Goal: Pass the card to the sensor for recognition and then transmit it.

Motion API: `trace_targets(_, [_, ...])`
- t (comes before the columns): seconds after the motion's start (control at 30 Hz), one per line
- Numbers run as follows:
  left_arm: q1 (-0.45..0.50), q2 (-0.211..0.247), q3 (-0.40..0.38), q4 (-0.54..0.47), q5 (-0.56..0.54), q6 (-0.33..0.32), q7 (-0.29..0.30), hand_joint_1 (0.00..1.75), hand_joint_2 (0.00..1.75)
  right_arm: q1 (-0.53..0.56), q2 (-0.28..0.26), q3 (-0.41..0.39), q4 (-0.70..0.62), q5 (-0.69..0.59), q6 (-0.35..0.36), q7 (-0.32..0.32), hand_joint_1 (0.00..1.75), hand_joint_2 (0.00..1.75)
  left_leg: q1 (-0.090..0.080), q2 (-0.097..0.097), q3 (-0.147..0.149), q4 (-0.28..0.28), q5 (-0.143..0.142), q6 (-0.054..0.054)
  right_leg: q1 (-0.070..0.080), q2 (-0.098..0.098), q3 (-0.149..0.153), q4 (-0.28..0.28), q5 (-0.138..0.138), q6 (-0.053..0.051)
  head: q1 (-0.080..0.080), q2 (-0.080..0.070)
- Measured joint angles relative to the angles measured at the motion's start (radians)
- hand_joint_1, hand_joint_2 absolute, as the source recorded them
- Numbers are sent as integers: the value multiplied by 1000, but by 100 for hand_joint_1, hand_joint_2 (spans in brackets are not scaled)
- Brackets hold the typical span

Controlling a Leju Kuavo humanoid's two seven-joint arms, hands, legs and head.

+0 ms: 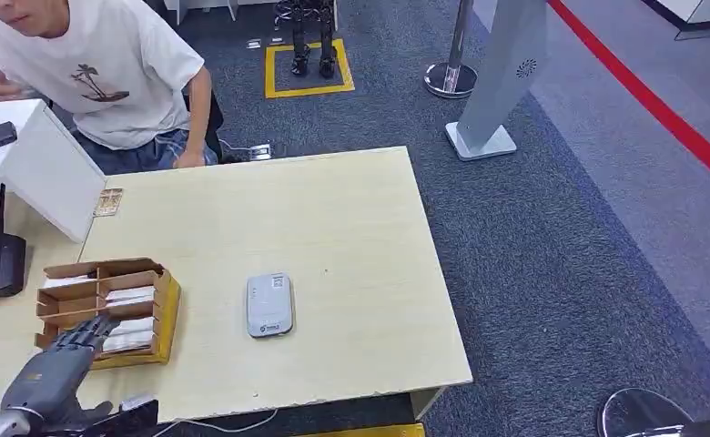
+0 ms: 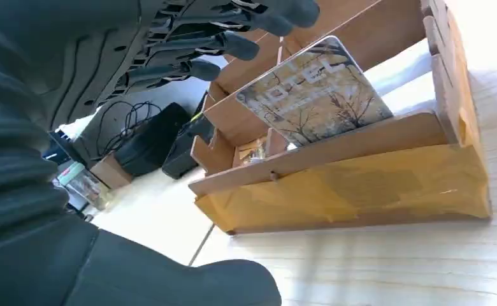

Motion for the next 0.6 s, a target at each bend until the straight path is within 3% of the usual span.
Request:
trace_targets(0.43, [-7, -8, 0, 0, -9, -5, -5, 0, 175, 0, 0, 0, 0, 0, 0, 3, 0, 175, 0, 0, 0, 0, 0, 0, 0, 0, 0, 0, 0, 0, 0, 0])
trace_targets(0.6, [-42, -12, 3, 0, -60, 4, -5, 0, 175, 0, 0, 0, 0, -7, -2, 6, 0, 175, 0, 0, 0, 0, 0, 0, 0, 0, 0, 0, 0, 0, 0, 0])
